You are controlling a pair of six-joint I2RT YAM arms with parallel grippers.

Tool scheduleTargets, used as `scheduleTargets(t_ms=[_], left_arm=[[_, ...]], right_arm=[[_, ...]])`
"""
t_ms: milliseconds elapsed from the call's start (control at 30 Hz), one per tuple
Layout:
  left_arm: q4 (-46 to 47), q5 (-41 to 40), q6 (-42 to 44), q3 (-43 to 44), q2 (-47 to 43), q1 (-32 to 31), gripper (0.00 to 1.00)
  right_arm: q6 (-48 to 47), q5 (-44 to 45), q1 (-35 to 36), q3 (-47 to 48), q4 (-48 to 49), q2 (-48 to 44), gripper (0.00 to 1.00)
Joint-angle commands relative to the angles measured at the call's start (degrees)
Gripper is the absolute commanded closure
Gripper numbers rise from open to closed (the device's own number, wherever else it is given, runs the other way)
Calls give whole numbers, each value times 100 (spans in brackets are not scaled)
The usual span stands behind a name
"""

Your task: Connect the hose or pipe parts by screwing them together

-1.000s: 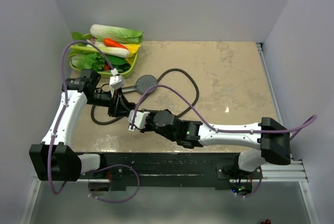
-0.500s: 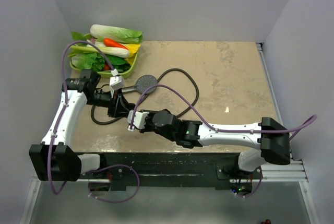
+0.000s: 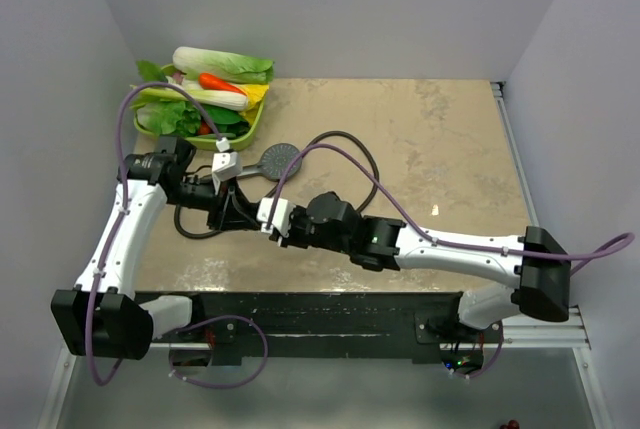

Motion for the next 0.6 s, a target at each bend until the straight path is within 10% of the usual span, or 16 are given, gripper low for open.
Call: scheduleTargets(t_ms=[0,567], left_arm=[[193,222,198,75,-90,-104,100],[193,161,154,172,-283,-675,100]], right_arm=[[799,-1194,-281,264,1410,-448,100],[2971,-6001,-2022,781,1921,210,100]])
